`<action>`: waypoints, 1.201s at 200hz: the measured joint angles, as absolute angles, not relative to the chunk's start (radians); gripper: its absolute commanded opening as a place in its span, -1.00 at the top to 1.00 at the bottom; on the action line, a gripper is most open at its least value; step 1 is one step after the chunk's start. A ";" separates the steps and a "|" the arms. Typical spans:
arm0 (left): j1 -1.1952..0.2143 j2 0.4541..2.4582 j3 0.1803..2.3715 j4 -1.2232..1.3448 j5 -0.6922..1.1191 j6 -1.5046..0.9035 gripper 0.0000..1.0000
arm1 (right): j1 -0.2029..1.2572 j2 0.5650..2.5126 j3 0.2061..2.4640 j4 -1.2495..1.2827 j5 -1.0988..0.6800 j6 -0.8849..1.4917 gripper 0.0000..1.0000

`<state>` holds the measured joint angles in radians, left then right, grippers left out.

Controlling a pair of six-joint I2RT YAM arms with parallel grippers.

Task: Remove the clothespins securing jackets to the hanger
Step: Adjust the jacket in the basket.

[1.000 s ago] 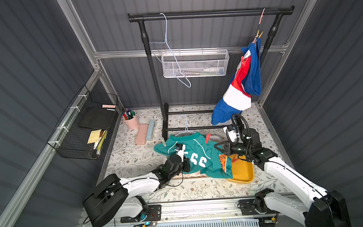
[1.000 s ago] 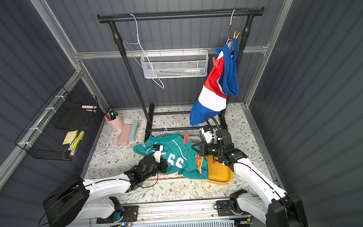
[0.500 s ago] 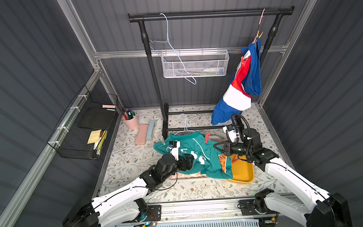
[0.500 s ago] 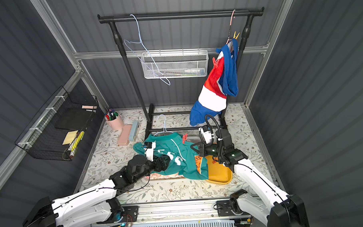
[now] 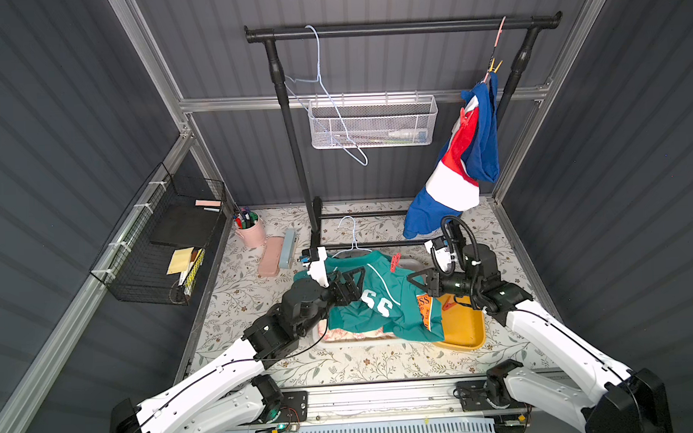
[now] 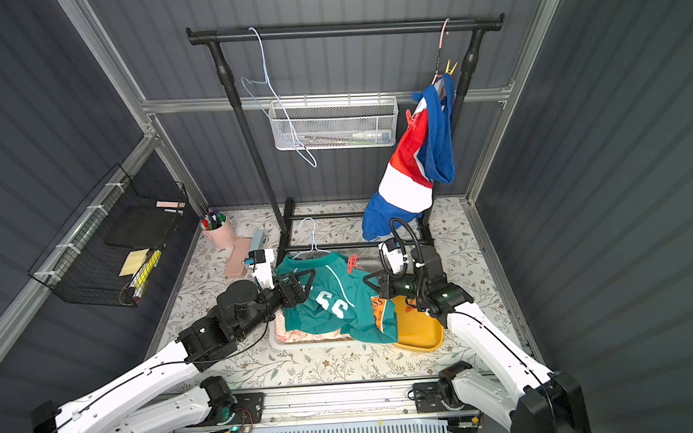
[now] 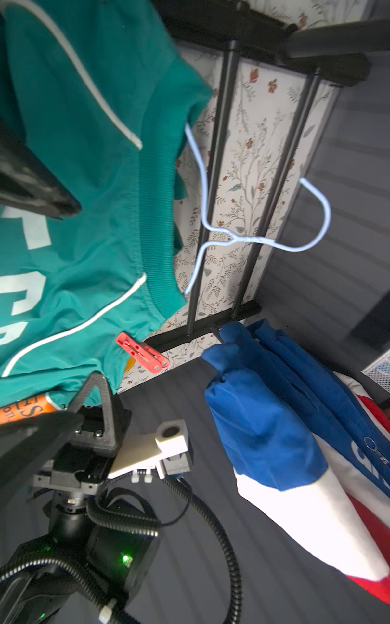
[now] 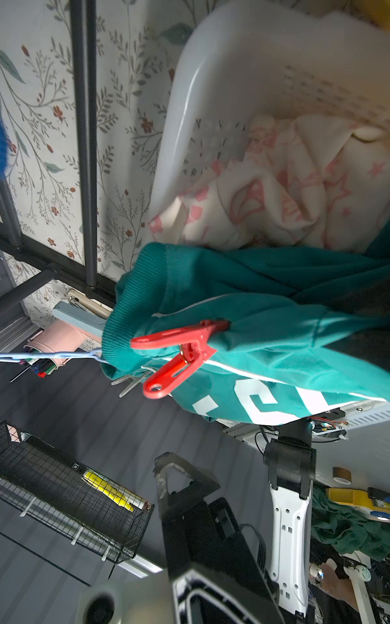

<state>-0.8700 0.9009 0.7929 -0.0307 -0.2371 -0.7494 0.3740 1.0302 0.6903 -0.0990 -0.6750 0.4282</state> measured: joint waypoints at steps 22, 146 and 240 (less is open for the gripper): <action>-0.816 1.030 0.936 -0.007 -0.203 -0.671 -0.73 | 0.374 1.030 0.691 -0.100 -0.677 0.425 1.00; -0.501 1.456 1.110 0.076 0.112 -0.304 0.07 | 0.375 1.017 0.691 -0.105 -0.682 0.414 1.00; -0.469 1.520 1.125 0.136 0.267 -0.296 1.00 | 0.380 1.012 0.692 -0.125 -0.673 0.403 0.99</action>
